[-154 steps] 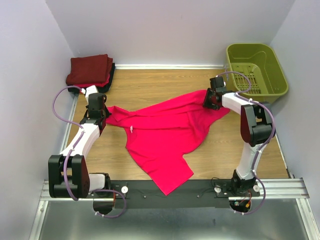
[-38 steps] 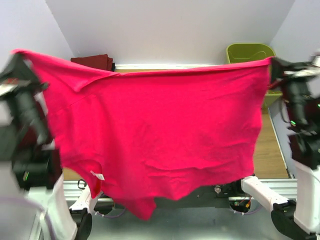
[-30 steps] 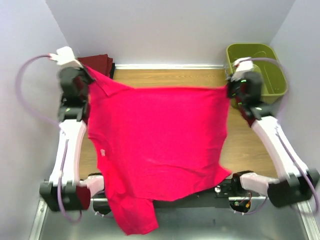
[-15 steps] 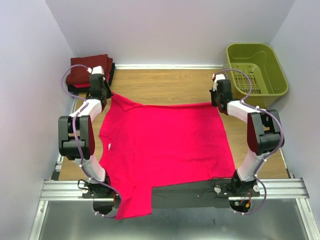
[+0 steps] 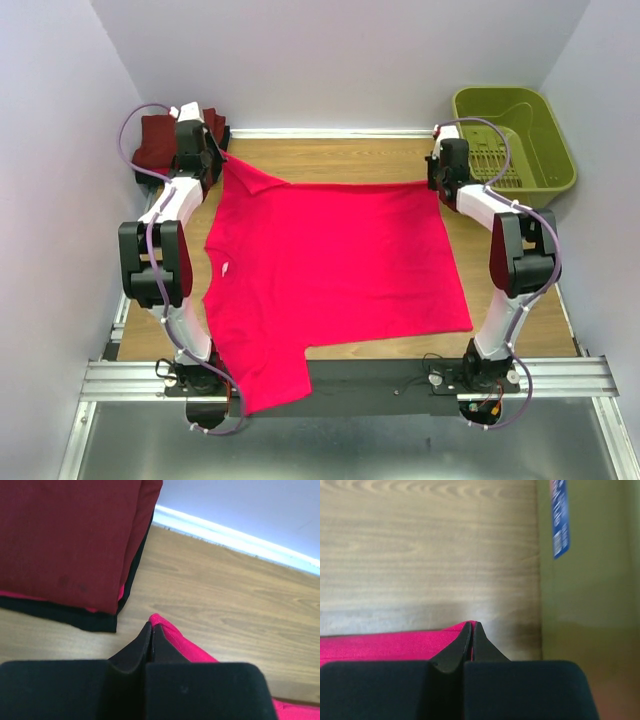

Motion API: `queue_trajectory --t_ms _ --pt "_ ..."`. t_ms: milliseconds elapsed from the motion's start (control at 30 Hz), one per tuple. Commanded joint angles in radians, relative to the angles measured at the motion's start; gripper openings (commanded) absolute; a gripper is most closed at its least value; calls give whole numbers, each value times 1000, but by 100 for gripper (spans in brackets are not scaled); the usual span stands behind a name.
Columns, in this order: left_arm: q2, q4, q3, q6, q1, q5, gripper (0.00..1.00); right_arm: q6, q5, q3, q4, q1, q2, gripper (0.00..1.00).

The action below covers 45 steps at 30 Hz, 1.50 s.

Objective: Fold and stack the t-shirts
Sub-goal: Fold the tshirt

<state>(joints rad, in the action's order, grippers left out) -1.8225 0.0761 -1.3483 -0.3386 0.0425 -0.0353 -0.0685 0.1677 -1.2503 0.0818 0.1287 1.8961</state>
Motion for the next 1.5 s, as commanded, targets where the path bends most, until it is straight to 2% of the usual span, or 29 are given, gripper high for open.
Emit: queue_trajectory --t_ms 0,300,633,1033,1467 --pt "-32 -18 -58 -16 0 12 0 10 15 -46 7 -23 47 1" --pt "-3 -59 -31 -37 0 80 0 44 -43 -74 -27 -24 51 0" --pt "224 -291 41 -135 2 43 0 114 -51 -21 -148 -24 -107 1" --pt "494 -398 271 -200 2 81 0 171 -83 55 -287 -24 -236 1" --pt "675 -490 372 -269 10 87 0 187 -54 124 -381 -26 -301 0"
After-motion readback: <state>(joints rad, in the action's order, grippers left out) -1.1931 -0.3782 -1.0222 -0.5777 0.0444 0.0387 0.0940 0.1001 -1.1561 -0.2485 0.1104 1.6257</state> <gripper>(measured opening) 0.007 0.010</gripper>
